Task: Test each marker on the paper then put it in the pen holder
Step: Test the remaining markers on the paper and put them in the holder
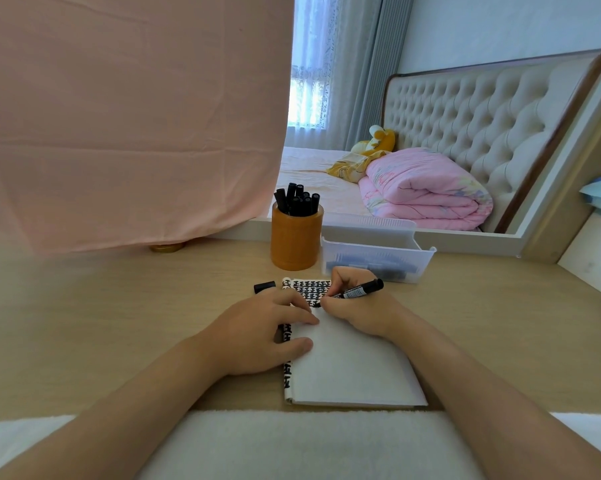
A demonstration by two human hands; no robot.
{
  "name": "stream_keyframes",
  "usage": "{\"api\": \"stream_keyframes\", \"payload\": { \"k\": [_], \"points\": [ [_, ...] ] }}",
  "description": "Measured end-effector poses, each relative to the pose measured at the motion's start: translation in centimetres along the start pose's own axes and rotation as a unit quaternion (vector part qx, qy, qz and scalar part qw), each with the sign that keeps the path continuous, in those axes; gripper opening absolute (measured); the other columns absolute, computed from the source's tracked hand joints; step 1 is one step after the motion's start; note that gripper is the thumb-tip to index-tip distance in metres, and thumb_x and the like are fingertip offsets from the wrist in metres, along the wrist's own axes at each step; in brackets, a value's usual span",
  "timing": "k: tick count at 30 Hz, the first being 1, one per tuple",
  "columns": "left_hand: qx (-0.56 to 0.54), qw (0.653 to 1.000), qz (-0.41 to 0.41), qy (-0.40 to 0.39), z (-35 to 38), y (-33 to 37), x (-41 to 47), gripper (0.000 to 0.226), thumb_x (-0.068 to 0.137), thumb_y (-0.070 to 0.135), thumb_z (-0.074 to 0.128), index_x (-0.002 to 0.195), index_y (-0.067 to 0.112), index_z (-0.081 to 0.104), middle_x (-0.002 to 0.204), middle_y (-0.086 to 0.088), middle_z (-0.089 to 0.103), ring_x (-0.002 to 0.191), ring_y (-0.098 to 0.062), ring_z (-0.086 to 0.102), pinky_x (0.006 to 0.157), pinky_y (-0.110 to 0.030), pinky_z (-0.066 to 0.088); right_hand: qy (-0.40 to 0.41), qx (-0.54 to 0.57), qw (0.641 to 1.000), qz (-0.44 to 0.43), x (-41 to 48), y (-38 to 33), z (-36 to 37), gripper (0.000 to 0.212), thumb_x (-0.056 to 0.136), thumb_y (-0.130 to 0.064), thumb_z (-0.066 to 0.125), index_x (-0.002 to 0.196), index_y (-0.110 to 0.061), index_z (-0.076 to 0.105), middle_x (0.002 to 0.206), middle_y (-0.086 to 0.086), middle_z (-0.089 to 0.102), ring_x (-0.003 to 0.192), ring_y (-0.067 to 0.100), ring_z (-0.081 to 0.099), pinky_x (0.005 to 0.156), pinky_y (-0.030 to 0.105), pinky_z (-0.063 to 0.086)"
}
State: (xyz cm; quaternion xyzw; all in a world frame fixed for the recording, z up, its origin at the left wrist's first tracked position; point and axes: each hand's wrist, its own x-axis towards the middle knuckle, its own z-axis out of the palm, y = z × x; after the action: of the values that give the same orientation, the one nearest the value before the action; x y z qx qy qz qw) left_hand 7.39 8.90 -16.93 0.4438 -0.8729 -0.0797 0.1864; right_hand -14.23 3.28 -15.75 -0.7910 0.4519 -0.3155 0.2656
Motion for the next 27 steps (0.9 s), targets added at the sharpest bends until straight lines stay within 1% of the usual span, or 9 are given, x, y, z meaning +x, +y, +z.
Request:
{"api": "stream_keyframes", "payload": {
  "k": [3, 6, 9, 11, 13, 16, 20, 24, 27],
  "points": [
    [0.000, 1.000, 0.003, 0.003, 0.0, 0.0, 0.0, 0.043, 0.090, 0.059, 0.051, 0.129, 0.043, 0.059, 0.131, 0.029, 0.044, 0.117, 0.009, 0.039, 0.093, -0.023, 0.043, -0.003, -0.003, 1.000, 0.012, 0.1, 0.0, 0.0, 0.020, 0.079, -0.014, 0.075, 0.069, -0.020, 0.059, 0.071, -0.005, 0.062, 0.063, 0.002, 0.055, 0.056, 0.019, 0.042],
    [0.001, 1.000, 0.005, 0.004, 0.0, 0.0, 0.0, 0.043, 0.090, 0.059, 0.051, 0.130, 0.044, 0.058, 0.131, 0.030, 0.043, 0.117, 0.009, 0.039, 0.093, -0.024, 0.043, 0.011, 0.013, 1.000, 0.026, 0.0, -0.2, 0.1, 0.018, 0.083, -0.013, 0.073, 0.071, -0.017, 0.060, 0.069, -0.004, 0.063, 0.060, 0.002, 0.055, 0.052, 0.016, 0.041],
    [0.001, 1.000, 0.002, 0.004, 0.0, 0.0, 0.0, 0.043, 0.090, 0.060, 0.051, 0.130, 0.045, 0.057, 0.131, 0.030, 0.042, 0.117, 0.010, 0.038, 0.095, -0.024, 0.043, 0.036, 0.144, 0.987, 0.060, -0.3, -0.2, -0.4, 0.018, 0.089, -0.012, 0.067, 0.075, -0.014, 0.056, 0.061, 0.004, 0.059, 0.051, 0.010, 0.049, 0.047, 0.020, 0.037],
    [-0.006, 1.000, 0.001, 0.002, 0.0, 0.0, -0.1, 0.042, 0.091, 0.059, 0.051, 0.131, 0.045, 0.055, 0.131, 0.031, 0.041, 0.117, 0.010, 0.039, 0.094, -0.023, 0.043, 0.041, 0.234, 0.968, 0.076, -0.5, -0.2, -0.7, 0.016, 0.092, -0.014, 0.066, 0.080, -0.014, 0.056, 0.064, 0.011, 0.059, 0.051, 0.015, 0.047, 0.045, 0.022, 0.036],
    [-0.033, 0.999, -0.007, 0.016, -0.1, 0.0, -0.1, 0.040, 0.094, 0.054, 0.050, 0.132, 0.045, 0.054, 0.130, 0.030, 0.041, 0.110, 0.006, 0.046, 0.088, -0.021, 0.044, 0.046, 0.274, 0.957, 0.086, -0.6, -0.3, -1.0, 0.008, 0.093, -0.013, 0.067, 0.088, -0.012, 0.060, 0.064, 0.010, 0.060, 0.050, 0.014, 0.048, 0.044, 0.020, 0.036],
    [-0.078, 0.992, -0.040, 0.088, -0.3, -0.4, -0.1, 0.033, 0.098, 0.041, 0.051, 0.131, 0.040, 0.056, 0.124, 0.028, 0.044, 0.089, -0.003, 0.055, 0.075, -0.021, 0.046, 0.060, 0.287, 0.953, 0.075, -0.4, -0.7, -1.0, 0.006, 0.094, -0.009, 0.063, 0.100, -0.010, 0.064, 0.066, 0.010, 0.062, 0.049, 0.014, 0.048, 0.043, 0.021, 0.037],
    [-0.037, 0.979, -0.090, 0.180, -0.6, -2.2, 0.1, 0.033, 0.097, 0.024, 0.054, 0.129, 0.030, 0.059, 0.119, 0.017, 0.050, 0.103, -0.001, 0.048, 0.088, -0.022, 0.042, 0.077, 0.271, 0.958, 0.054, 0.2, -1.2, -1.4, 0.014, 0.099, -0.005, 0.055, 0.104, -0.012, 0.066, 0.077, 0.013, 0.071, 0.046, 0.017, 0.051, 0.046, 0.022, 0.043],
    [0.054, 0.973, -0.175, 0.142, -0.1, -3.8, 0.1, 0.044, 0.099, 0.030, 0.050, 0.143, 0.023, 0.048, 0.132, 0.006, 0.049, 0.120, -0.012, 0.037, 0.103, -0.027, 0.035, 0.049, 0.262, 0.963, 0.034, 0.3, -1.1, -1.1, 0.031, 0.101, 0.000, 0.048, 0.115, -0.020, 0.067, 0.091, 0.013, 0.073, 0.048, 0.017, 0.054, 0.044, 0.023, 0.040],
    [0.056, 0.971, -0.201, 0.118, 0.1, -4.1, 0.2, 0.045, 0.100, 0.035, 0.047, 0.143, 0.023, 0.048, 0.134, 0.006, 0.050, 0.123, -0.014, 0.037, 0.105, -0.031, 0.035, 0.003, 0.270, 0.963, 0.022, 0.2, -1.4, -0.9, 0.043, 0.105, 0.000, 0.033, 0.133, -0.021, 0.057, 0.105, 0.011, 0.071, 0.061, 0.020, 0.063, 0.045, 0.027, 0.046]
  ]
}}
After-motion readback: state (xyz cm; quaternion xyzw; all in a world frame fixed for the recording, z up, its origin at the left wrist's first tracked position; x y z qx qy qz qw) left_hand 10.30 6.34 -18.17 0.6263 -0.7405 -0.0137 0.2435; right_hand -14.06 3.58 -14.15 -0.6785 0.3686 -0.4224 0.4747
